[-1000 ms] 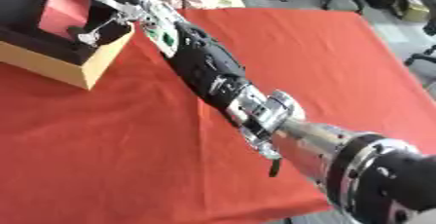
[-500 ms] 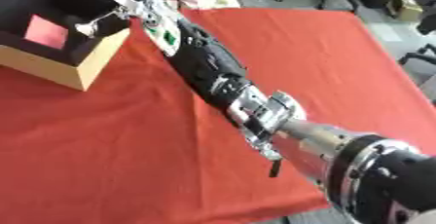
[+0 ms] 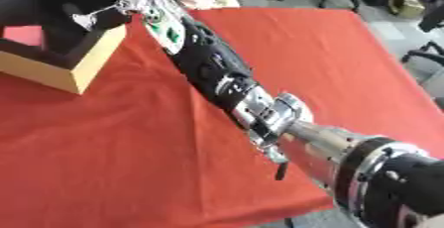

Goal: Pick up objects on the table and place them in the box.

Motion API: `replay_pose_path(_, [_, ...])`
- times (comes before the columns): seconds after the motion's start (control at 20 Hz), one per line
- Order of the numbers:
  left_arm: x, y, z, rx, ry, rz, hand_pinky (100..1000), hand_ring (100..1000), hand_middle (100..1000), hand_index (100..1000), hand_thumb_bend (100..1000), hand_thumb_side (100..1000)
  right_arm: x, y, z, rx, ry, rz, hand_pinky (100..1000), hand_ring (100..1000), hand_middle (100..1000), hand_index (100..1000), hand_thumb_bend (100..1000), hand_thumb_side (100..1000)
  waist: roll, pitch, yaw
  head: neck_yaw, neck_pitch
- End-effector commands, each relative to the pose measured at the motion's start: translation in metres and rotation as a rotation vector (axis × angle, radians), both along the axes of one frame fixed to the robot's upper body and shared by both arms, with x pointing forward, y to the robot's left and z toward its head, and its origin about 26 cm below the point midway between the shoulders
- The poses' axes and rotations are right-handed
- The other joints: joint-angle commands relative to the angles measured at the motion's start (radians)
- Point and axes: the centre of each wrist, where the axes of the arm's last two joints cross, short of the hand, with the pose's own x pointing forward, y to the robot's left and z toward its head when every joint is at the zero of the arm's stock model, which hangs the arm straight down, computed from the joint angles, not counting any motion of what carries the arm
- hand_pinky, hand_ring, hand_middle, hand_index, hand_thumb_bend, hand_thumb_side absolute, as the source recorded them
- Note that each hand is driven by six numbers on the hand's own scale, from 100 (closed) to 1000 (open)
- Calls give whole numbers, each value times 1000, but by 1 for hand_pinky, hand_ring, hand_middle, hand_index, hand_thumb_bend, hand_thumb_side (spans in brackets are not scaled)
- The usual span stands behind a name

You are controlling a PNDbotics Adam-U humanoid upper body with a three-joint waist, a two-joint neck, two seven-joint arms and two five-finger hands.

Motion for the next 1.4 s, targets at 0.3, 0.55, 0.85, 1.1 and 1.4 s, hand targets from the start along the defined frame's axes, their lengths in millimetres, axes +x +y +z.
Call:
replay_pose_path(0.3, [-2,18,-5,9,3,88,776,979,900,904,100,355,-32,-11,51,190,-106,83,773,937,852,968,100,100,22,-36,-70,69,-2])
replay_pose_path(0.55, [-3,31,-11,7,13,159,777,980,900,904,100,354,-63,-15,62,251,-117,170,756,913,835,966,100,100,32,-43,-137,149,-8])
replay_pose_path(0.85, [-2,40,-11,14,-10,223,782,981,900,903,100,324,-95,-30,51,391,-66,203,721,899,802,959,100,100,51,-25,-240,229,-17])
replay_pose_path(1.1, [-2,44,-12,8,-14,255,786,989,905,904,100,330,-113,-43,28,467,-7,174,709,896,791,958,100,100,63,-18,-285,275,-23])
replay_pose_path(1.4, [-3,53,-8,-1,-44,321,785,988,904,902,100,305,-131,-46,1,510,46,154,701,897,780,959,100,100,75,-2,-314,341,-43])
